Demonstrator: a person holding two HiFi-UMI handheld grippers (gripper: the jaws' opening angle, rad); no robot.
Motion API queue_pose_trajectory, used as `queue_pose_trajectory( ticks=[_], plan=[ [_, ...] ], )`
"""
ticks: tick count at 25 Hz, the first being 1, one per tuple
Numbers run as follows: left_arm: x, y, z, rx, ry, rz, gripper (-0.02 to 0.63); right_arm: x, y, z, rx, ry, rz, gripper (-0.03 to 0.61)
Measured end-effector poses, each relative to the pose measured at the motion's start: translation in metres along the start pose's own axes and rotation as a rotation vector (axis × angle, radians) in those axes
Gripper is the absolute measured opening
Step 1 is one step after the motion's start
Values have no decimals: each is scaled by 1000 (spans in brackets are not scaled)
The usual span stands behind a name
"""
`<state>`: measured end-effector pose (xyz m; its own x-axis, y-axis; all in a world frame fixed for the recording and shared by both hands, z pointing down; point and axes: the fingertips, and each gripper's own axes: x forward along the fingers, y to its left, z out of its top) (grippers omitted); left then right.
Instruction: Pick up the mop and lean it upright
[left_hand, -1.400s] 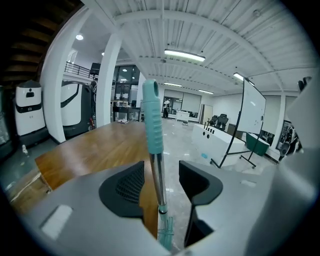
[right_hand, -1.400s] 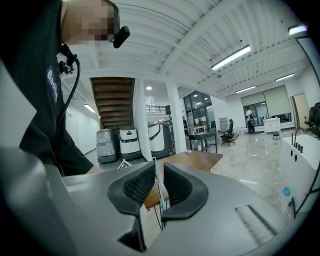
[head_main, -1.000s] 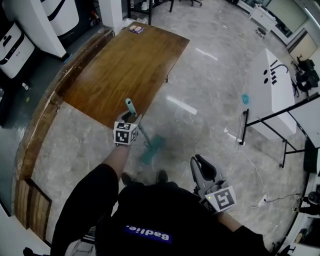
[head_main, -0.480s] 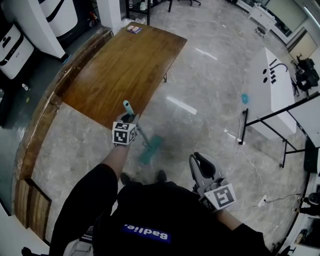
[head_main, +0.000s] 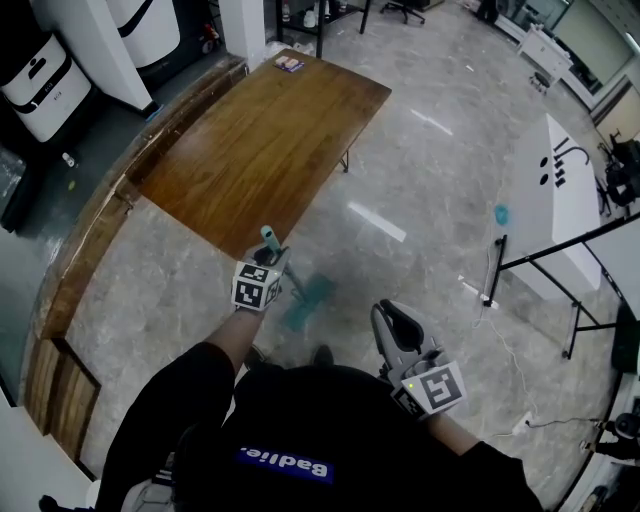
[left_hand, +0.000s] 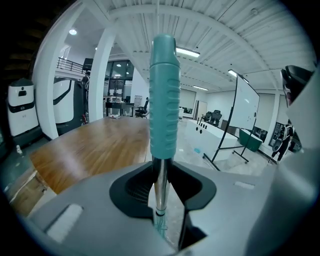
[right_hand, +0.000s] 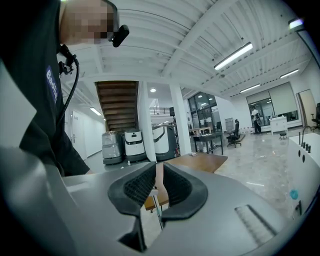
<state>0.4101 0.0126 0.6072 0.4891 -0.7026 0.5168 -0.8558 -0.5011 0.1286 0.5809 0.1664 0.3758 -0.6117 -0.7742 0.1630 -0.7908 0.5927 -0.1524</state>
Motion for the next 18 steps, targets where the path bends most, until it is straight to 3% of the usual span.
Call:
queue_pose_trajectory(
  ticks=[13, 18],
  plan=[
    [-49, -42, -8, 13, -31, 19, 123, 16, 9, 6, -5, -13, 140, 46],
    [-75, -40, -5, 15, -83, 84, 123, 27, 17, 4, 3, -39, 222, 43]
  ],
)
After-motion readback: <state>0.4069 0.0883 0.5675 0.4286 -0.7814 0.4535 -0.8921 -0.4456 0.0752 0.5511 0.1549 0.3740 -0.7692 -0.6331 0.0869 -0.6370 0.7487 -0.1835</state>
